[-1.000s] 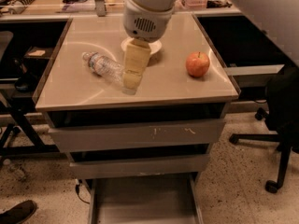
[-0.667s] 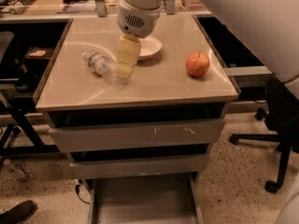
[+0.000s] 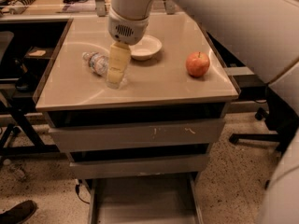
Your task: Place water bottle into bottom drawer
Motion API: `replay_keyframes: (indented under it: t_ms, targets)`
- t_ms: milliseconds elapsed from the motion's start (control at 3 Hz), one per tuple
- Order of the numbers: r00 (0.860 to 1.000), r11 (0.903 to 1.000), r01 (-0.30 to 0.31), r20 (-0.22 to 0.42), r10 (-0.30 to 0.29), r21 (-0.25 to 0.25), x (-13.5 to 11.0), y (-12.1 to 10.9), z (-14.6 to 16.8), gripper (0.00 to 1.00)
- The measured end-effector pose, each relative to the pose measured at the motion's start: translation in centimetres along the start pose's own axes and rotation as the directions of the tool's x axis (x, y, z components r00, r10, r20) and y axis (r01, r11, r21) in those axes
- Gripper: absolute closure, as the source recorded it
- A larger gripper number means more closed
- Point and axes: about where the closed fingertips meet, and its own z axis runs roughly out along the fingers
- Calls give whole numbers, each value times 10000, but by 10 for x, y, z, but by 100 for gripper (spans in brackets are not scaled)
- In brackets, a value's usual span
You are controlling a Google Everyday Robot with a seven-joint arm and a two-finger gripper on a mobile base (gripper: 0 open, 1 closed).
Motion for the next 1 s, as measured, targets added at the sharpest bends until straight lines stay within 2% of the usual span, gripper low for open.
replay_keyframes:
  t_ms: [667,1000]
  targets:
    - [9993,9977,-303,181,314,-601,-25,-29,51,0]
    - [9986,9952,-463,225,484,-859,-39,-44,59,0]
